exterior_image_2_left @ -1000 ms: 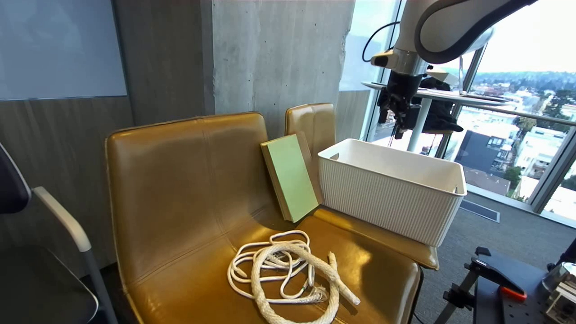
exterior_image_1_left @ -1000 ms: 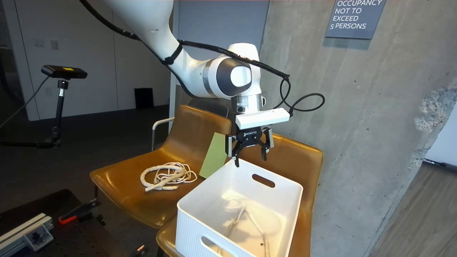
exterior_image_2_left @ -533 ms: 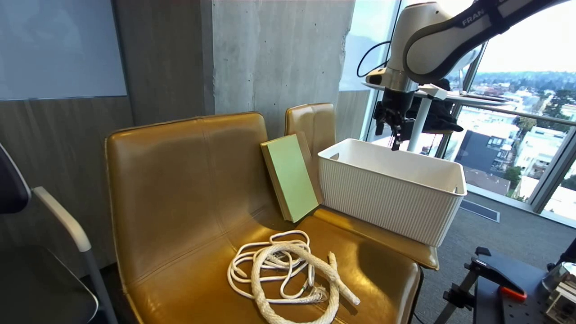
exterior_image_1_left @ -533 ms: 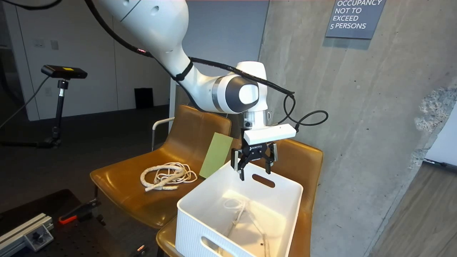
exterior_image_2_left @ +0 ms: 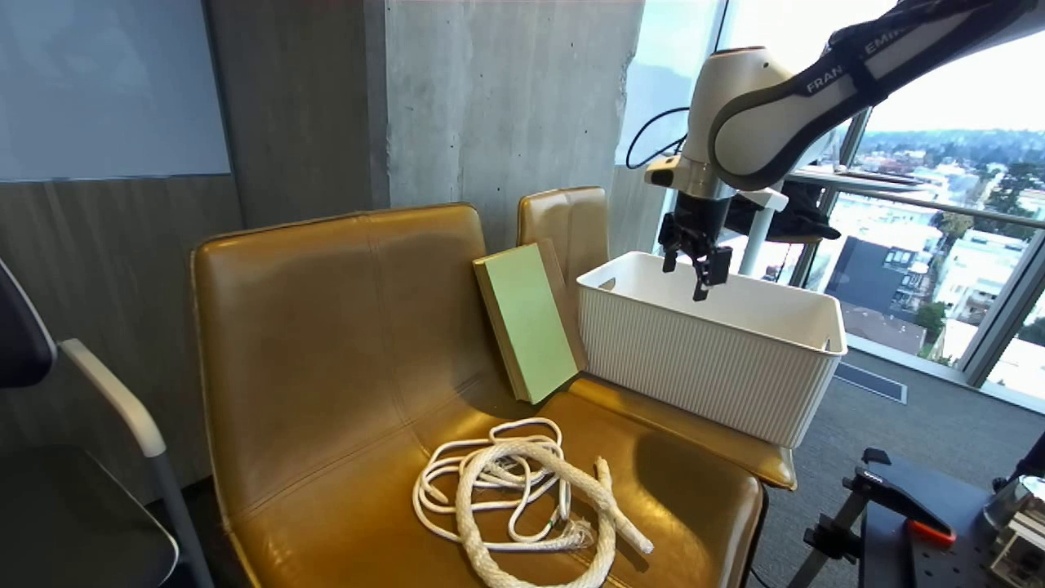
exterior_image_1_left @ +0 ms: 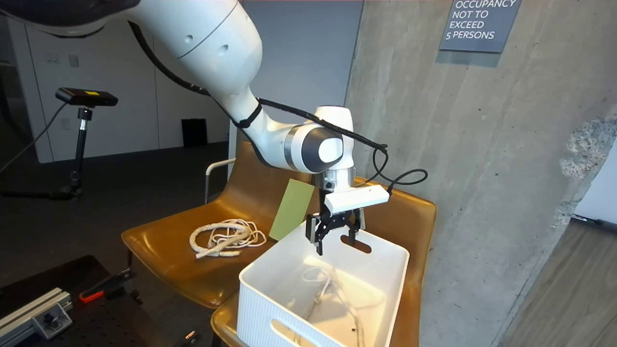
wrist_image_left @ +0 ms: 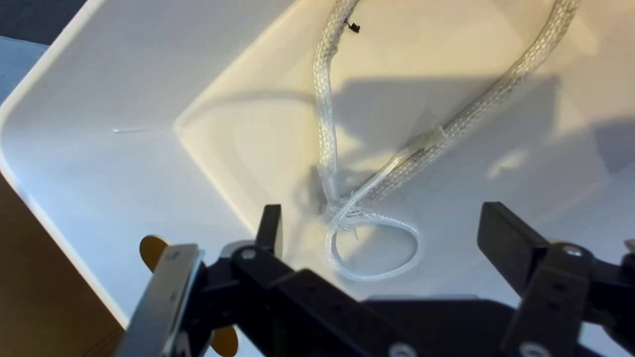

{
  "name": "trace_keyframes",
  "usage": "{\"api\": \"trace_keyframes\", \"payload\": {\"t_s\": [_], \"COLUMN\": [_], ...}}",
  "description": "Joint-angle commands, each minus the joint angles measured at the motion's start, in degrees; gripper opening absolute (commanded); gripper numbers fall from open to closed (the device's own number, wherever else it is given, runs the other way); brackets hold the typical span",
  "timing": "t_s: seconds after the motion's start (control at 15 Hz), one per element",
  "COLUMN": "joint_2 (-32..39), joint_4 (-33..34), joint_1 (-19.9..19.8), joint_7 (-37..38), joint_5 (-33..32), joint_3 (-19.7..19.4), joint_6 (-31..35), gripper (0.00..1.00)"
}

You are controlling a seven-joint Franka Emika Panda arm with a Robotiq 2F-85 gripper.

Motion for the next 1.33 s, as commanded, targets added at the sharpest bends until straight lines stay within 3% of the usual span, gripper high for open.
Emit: {"api": "trace_keyframes", "payload": {"t_s": [0.0, 0.47, 1.27], "joint_2": [3.5, 10.2, 19.1], "joint_4": [-0.5, 3.0, 7.6], "joint_1": [-1.5, -4.5, -5.3], "joint_7": [-2.9, -5.7, -5.8], "joint_5": [-0.6, 0.1, 0.0], "joint_3": [-0.2, -0.5, -0.2], "joint_6": [4.7, 10.8, 12.0], "gripper": [1.0, 1.0, 1.0]}}
